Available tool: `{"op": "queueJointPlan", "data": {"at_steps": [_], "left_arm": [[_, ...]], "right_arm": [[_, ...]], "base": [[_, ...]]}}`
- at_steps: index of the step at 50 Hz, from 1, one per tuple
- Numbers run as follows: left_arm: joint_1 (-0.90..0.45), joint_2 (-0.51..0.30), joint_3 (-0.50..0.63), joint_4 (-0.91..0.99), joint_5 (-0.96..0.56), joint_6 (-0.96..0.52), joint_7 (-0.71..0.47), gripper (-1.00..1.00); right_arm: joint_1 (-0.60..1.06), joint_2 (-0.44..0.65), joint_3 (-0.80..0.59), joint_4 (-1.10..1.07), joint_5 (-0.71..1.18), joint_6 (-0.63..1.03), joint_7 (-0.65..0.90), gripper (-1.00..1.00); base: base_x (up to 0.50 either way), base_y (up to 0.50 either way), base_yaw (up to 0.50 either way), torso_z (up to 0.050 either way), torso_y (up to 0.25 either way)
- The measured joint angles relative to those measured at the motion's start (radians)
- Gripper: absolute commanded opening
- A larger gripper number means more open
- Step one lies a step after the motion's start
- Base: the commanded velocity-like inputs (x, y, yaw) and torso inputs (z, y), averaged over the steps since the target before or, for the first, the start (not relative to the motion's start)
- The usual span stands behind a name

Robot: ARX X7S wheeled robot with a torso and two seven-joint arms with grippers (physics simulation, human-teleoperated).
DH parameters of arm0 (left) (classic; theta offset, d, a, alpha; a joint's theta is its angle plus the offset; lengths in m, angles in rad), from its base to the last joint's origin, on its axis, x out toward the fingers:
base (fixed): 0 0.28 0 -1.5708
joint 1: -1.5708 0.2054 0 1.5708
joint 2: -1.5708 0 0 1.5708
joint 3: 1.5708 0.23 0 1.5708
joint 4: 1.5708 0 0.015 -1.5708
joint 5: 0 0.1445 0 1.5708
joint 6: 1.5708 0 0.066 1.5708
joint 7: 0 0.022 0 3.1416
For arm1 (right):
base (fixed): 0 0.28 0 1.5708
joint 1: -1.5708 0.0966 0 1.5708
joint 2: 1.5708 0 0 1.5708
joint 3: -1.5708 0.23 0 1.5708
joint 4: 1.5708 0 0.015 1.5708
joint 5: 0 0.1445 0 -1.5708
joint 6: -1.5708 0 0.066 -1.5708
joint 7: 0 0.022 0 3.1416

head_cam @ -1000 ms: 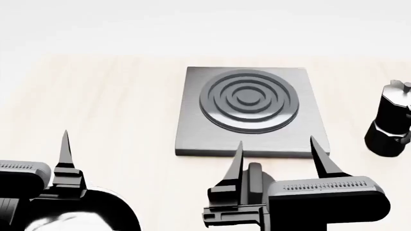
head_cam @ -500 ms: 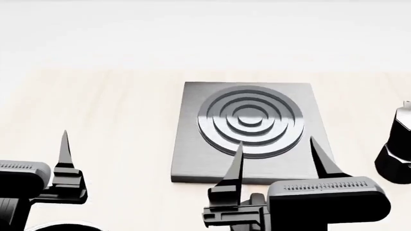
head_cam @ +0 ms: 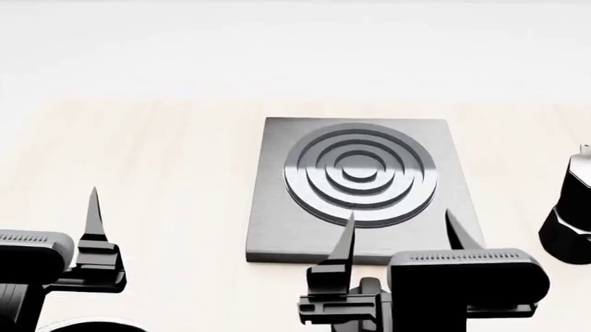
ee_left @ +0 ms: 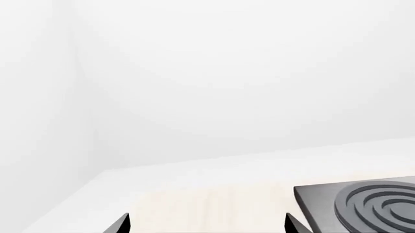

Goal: Turn on the stove.

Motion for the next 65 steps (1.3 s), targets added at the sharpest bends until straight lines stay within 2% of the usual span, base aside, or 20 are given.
{"op": "queueJointPlan", "data": {"at_steps": [36,65], "left_arm": [[-0.004,-0.011,0.006,-0.014,-0.015,0.011,-0.014,1.00],[-0.006,-0.018,0.014,-0.022,-0.023,0.015,-0.029,1.00]], "right_arm": [[0.054,-0.039,0.028,0.175,0.086,0.163,0.011,1.00],[0.066,-0.050,0.054,0.268,0.137,0.203,0.011,1.00]], "base": [[0.00,0.00,0.00,0.000,0.000],[0.00,0.00,0.00,0.000,0.000]]}}
